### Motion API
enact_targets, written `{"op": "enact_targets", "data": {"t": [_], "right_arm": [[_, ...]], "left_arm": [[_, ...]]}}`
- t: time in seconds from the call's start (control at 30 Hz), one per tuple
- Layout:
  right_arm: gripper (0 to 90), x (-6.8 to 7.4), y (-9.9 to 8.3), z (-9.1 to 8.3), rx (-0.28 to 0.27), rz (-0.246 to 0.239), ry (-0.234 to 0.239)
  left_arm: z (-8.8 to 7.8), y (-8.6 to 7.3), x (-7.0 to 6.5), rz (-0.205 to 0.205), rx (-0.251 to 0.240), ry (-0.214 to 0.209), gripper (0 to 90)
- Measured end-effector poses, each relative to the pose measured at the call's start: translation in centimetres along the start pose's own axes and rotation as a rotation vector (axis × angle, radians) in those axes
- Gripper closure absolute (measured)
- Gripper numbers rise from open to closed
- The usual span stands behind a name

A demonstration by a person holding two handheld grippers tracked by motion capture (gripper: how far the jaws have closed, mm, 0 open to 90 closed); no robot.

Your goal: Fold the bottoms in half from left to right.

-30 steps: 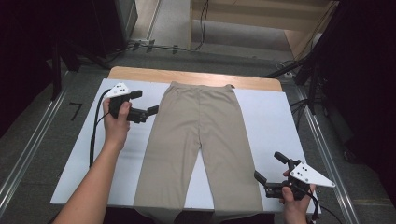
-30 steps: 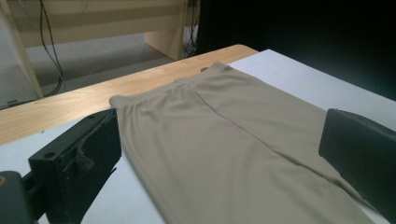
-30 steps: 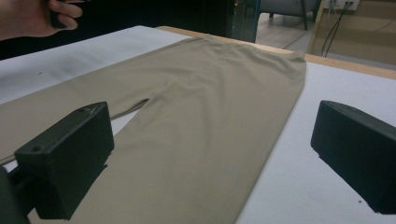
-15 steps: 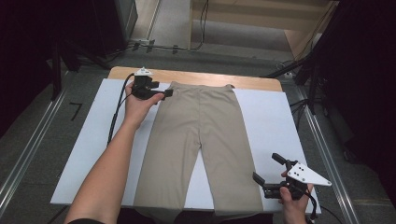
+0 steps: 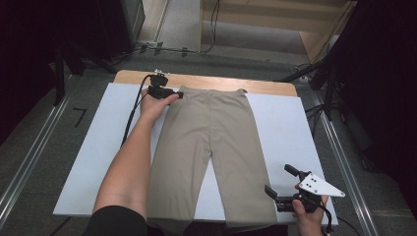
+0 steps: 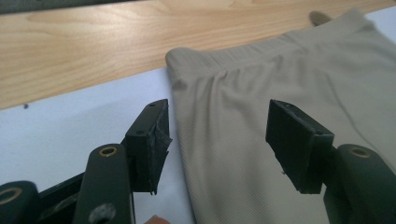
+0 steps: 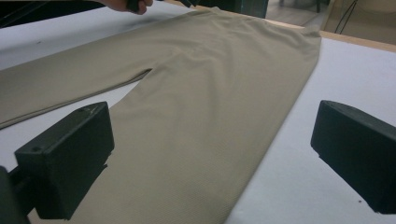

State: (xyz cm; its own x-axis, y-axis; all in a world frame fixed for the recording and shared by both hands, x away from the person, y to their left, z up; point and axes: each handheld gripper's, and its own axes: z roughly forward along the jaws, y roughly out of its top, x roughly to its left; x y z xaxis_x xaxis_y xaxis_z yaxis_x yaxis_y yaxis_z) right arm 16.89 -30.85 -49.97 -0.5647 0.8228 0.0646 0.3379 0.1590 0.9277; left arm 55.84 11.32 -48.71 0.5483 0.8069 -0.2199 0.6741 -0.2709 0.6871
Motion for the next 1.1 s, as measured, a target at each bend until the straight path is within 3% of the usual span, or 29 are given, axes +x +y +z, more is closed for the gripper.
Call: {"op": "enact_targets", "data": {"t": [0.1, 0.2, 0.33, 0.4, 0.47, 0.53, 0.57, 0.6, 0.63, 0.7, 0.73, 0.9, 1.07, 1.1], "right_arm": [[0.0, 0.0, 0.0, -0.1, 0.0, 0.001, 0.0], [0.0, 0.0, -0.1, 0.0, 0.0, 0.008, 0.001], [0.0, 0.1, -0.4, 0.3, 0.015, -0.002, 0.008], [0.0, 0.2, -0.5, 0.5, 0.024, 0.0, 0.005], [0.0, 0.3, -0.5, 0.6, 0.023, -0.001, 0.004], [0.0, 0.3, -0.5, 0.6, 0.024, 0.003, 0.005], [0.0, 0.3, -0.5, 0.8, 0.026, 0.002, 0.011], [0.0, 0.3, -0.5, 0.8, 0.026, 0.002, 0.011], [0.0, 0.4, -0.4, 0.9, 0.032, 0.004, 0.013], [0.0, 0.7, -0.3, 1.1, 0.036, -0.004, 0.019], [0.0, 0.9, -0.3, 1.2, 0.041, -0.009, 0.023], [0.0, 2.3, 0.5, 1.5, 0.046, -0.021, 0.073], [0.9, 4.8, 1.8, 2.0, 0.03, -0.053, 0.126], [10.7, 5.4, 2.1, 2.0, 0.02, -0.049, 0.129]], "left_arm": [[0.7, -0.1, 0.3, -0.03, 0.017, 0.038, 45.3], [1.4, -0.4, 0.3, -0.041, 0.001, 0.059, 49.1], [2.0, -0.2, -0.3, -0.016, -0.02, 0.093, 50.4], [2.4, -0.1, -0.8, 0.029, -0.014, 0.107, 50.3], [2.6, -0.2, -1.1, 0.037, -0.017, 0.142, 57.7], [2.6, -0.4, -1.2, -0.006, -0.041, 0.176, 71.3], [2.4, -0.4, -1.0, -0.025, -0.021, 0.128, 84.8], [2.4, -0.4, -1.0, -0.025, -0.021, 0.128, 90.0], [2.4, -0.4, -1.0, -0.04, -0.018, 0.118, 90.0], [2.1, -0.2, -0.6, -0.116, -0.003, 0.061, 90.0], [1.8, -0.2, -0.5, -0.123, -0.007, 0.044, 90.0], [-0.2, 0.7, -1.2, -0.066, -0.055, 0.021, 90.0], [-2.8, 1.8, -2.1, -0.038, -0.115, -0.008, 90.0], [-3.3, 1.9, -2.3, -0.038, -0.127, -0.019, 90.0]]}}
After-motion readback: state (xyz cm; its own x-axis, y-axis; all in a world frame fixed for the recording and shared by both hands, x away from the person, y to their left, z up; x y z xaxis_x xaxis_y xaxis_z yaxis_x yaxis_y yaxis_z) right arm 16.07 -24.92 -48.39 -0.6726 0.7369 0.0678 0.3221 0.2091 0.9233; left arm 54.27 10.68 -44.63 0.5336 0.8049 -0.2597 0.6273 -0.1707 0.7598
